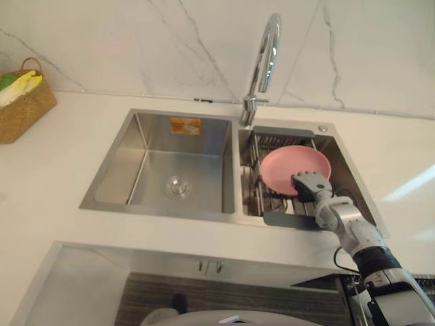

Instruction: Walk over to the sink, pick up the cup, carry it to the dishwasher, place the cup inside the dishwasher, then close the dishwasher door

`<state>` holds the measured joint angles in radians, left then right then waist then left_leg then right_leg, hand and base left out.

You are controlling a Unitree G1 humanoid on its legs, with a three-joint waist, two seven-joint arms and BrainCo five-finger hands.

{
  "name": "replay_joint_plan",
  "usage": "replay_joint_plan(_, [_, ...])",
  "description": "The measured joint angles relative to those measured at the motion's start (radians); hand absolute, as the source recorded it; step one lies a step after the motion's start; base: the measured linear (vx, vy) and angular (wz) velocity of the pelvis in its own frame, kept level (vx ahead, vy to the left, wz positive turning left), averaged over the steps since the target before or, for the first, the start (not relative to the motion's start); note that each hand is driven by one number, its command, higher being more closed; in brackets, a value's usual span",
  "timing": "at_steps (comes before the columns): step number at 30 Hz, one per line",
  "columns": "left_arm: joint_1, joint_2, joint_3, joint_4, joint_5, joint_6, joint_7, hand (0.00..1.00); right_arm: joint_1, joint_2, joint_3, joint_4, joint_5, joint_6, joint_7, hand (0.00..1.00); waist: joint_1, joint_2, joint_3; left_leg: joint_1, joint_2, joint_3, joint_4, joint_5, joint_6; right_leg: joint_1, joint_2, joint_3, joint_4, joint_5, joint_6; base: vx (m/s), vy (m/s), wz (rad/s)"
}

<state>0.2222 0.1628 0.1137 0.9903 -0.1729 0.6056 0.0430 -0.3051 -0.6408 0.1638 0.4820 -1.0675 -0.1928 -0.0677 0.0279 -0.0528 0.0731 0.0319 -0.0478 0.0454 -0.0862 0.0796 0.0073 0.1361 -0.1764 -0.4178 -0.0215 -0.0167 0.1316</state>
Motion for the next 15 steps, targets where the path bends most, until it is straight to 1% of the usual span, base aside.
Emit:
replay_joint_plan(8, [0.003, 0.000, 0.000, -0.004, 0.000, 0.000, -0.001, 0.00, 0.000, -0.007, 0.000, 0.000, 0.010, 0.001, -0.002, 1.00, 0.001, 0.000, 0.000, -0.004, -0.002, -0.015, 0.000, 0.001, 0.002, 0.001, -0.001, -0.009, 0.000, 0.000, 0.000, 0.00, 0.001, 0.02])
replay_joint_plan(13, [0.027, -0.003, 0.000, -0.039, 0.000, 0.001, -0.004, 0.00, -0.021, -0.054, 0.000, -0.004, 0.021, 0.005, -0.012, 1.00, -0.001, 0.003, -0.001, -0.010, -0.004, -0.017, 0.000, 0.004, 0.004, 0.000, -0.001, -0.013, 0.000, 0.001, 0.001, 0.00, 0.005, 0.02])
replay_joint_plan(15, [0.029, -0.005, -0.002, -0.039, 0.000, 0.006, -0.005, 0.00, -0.033, -0.076, 0.000, -0.004, 0.021, 0.004, -0.039, 1.00, -0.002, 0.007, -0.002, -0.010, -0.004, -0.016, 0.000, 0.004, 0.005, -0.001, -0.001, -0.013, 0.000, 0.001, 0.002, 0.00, 0.000, 0.00])
